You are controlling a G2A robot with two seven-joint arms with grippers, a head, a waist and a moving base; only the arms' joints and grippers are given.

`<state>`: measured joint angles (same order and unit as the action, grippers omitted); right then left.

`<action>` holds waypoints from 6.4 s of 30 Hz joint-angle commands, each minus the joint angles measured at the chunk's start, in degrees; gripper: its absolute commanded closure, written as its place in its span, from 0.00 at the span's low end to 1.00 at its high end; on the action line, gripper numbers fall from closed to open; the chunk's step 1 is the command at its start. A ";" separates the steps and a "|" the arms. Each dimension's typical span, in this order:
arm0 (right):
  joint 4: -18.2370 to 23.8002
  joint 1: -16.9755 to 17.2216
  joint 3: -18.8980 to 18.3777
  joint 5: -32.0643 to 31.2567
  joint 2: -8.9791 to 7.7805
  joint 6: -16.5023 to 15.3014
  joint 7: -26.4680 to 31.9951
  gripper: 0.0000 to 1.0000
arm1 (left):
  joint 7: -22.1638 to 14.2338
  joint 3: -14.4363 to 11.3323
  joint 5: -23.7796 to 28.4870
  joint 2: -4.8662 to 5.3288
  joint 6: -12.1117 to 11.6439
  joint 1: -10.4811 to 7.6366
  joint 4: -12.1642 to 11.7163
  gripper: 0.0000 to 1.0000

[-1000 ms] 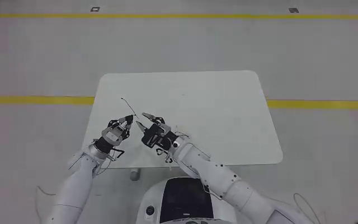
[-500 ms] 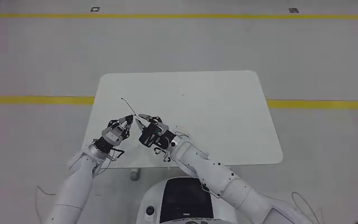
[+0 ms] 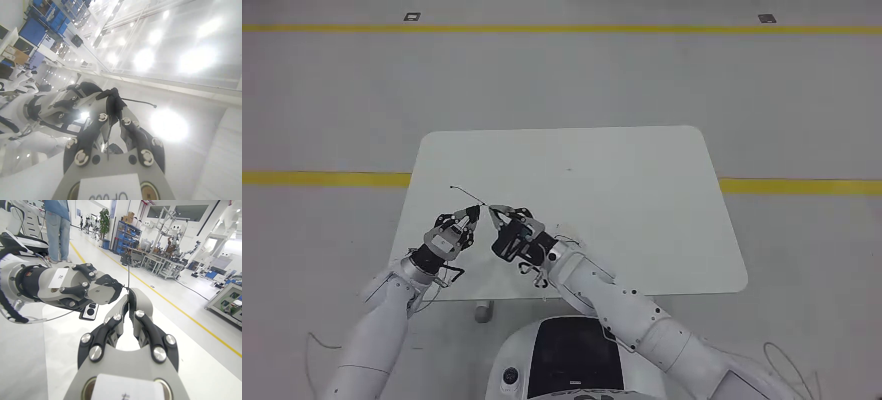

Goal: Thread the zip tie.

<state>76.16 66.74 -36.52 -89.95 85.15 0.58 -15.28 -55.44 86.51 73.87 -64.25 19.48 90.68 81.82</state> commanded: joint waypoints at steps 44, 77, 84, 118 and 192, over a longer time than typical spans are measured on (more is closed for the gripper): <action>3.79 3.93 -4.57 0.00 -3.41 0.34 1.26 1.00 | 0.00 0.00 0.00 0.00 0.00 0.00 0.00 1.00; 2.73 4.05 -5.28 0.00 -3.85 -0.05 2.59 1.00 | 0.00 0.00 0.00 0.00 0.00 0.00 0.00 1.00; 2.15 2.80 -3.45 0.00 -4.62 1.02 4.01 1.00 | 0.00 0.00 0.00 0.00 0.00 0.00 0.00 1.00; 1.17 -8.30 14.36 0.00 -10.55 3.77 6.74 1.00 | 0.00 0.00 0.00 0.00 0.00 0.00 0.00 1.00; 4.70 0.64 1.19 9.74 -13.62 6.87 7.61 0.00 | -5.81 -3.90 4.37 2.34 0.00 0.15 -0.83 1.00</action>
<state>80.90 67.42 -35.42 -80.18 71.52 7.39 -7.64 -61.35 82.57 78.28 -61.88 19.48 90.83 81.00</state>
